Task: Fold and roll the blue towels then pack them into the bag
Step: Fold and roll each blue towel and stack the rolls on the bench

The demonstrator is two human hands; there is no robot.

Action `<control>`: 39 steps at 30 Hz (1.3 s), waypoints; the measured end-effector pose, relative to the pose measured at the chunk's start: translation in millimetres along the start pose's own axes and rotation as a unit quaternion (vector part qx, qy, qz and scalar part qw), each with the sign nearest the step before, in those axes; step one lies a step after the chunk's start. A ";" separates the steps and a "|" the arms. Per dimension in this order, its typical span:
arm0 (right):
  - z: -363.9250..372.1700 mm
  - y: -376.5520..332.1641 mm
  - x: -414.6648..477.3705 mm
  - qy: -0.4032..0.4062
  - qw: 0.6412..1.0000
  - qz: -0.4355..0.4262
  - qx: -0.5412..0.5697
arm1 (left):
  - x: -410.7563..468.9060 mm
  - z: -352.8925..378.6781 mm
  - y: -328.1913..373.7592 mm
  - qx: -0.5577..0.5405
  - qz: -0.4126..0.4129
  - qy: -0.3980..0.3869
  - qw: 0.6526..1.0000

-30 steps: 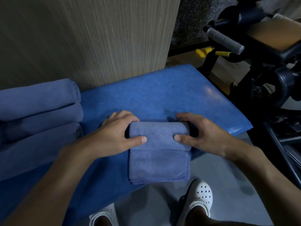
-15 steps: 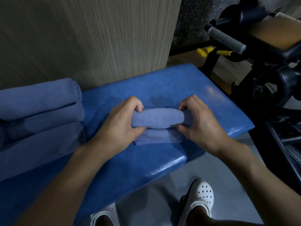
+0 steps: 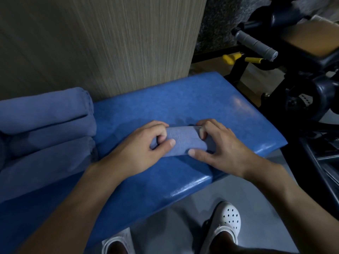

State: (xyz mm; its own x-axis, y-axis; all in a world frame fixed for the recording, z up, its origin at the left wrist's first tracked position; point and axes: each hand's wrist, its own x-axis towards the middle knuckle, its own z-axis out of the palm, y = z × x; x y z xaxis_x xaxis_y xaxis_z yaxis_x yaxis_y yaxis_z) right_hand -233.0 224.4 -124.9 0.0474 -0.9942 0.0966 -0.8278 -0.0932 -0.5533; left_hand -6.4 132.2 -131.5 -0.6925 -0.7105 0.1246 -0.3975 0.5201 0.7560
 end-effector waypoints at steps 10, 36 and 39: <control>-5.0 3.1 -4.7 -0.035 0.997 0.066 0.002 | -0.9 0.7 -0.7 0.009 -0.056 -0.034 0.998; 85.4 -208.7 90.4 0.053 0.916 0.135 0.374 | -144.2 -164.6 -23.7 -0.001 -0.209 0.260 0.943; 96.2 -220.3 100.3 0.041 0.914 0.148 0.376 | -150.8 -173.7 -36.0 0.036 -0.210 0.261 0.942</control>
State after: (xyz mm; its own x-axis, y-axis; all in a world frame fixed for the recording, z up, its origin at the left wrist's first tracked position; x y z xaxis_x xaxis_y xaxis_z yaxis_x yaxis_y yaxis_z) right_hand 7.9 140.1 -72.9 -0.1847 -0.9772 -0.1048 -0.1782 0.1382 -0.9742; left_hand 217.0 138.3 -65.9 -0.0835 -0.9869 0.1378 -0.6236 0.1596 0.7653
